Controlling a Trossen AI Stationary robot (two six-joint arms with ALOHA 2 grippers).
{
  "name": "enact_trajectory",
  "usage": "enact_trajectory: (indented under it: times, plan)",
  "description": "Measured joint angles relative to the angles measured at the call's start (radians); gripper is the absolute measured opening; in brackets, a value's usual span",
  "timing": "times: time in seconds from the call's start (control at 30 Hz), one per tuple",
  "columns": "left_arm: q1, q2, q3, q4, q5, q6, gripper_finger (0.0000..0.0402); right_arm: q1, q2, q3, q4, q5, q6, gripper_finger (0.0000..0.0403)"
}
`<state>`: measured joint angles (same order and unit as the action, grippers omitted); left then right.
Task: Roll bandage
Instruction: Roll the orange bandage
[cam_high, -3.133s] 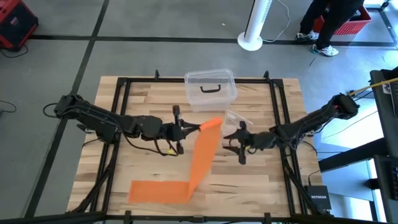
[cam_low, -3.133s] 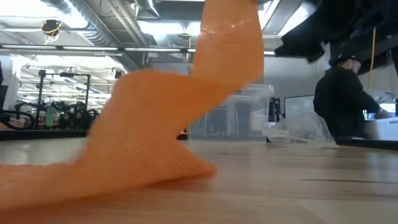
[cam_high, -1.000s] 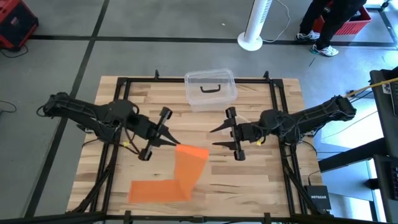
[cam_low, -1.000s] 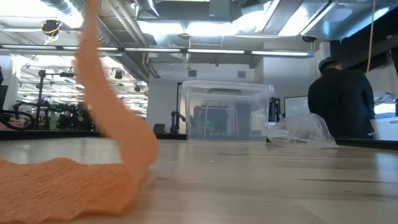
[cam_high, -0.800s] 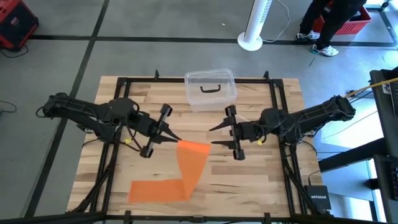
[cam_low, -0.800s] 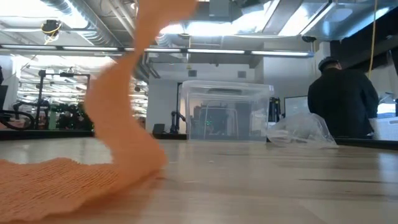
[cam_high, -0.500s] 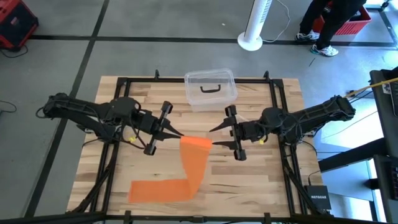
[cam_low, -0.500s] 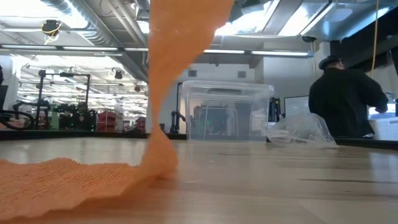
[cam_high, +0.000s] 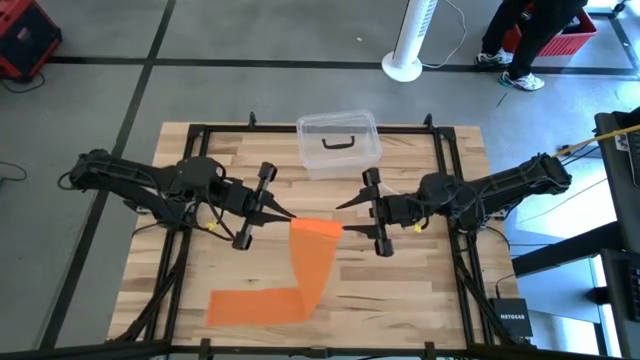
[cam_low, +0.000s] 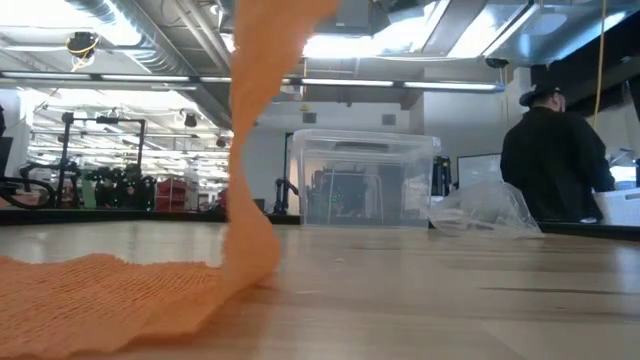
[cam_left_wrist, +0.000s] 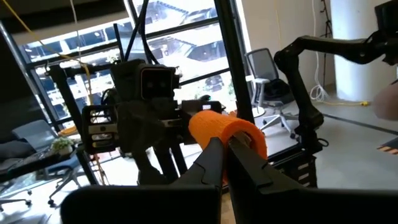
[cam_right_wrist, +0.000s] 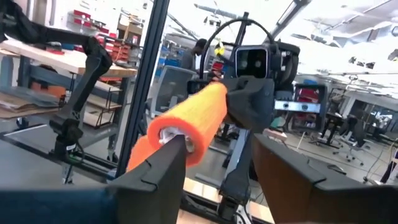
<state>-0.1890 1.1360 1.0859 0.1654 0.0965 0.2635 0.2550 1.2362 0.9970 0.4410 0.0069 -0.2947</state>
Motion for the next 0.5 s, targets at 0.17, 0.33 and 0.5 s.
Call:
enact_trajectory:
  times: [0.17, 0.33, 0.5]
  plan:
    - [0.002, 0.007, 0.000, -0.013, -0.052, 0.002, 0.0000, 0.001, 0.033, 0.000, 0.002, 0.001, 0.003, 0.0186]
    - [0.002, 0.007, 0.000, -0.040, -0.070, 0.000, 0.0000, 0.002, 0.060, 0.000, -0.001, 0.080, 0.000, 0.0176]
    - [0.002, 0.005, 0.002, -0.086, -0.082, 0.001, 0.0000, 0.002, 0.062, 0.000, 0.006, 0.175, -0.030, 0.0103]
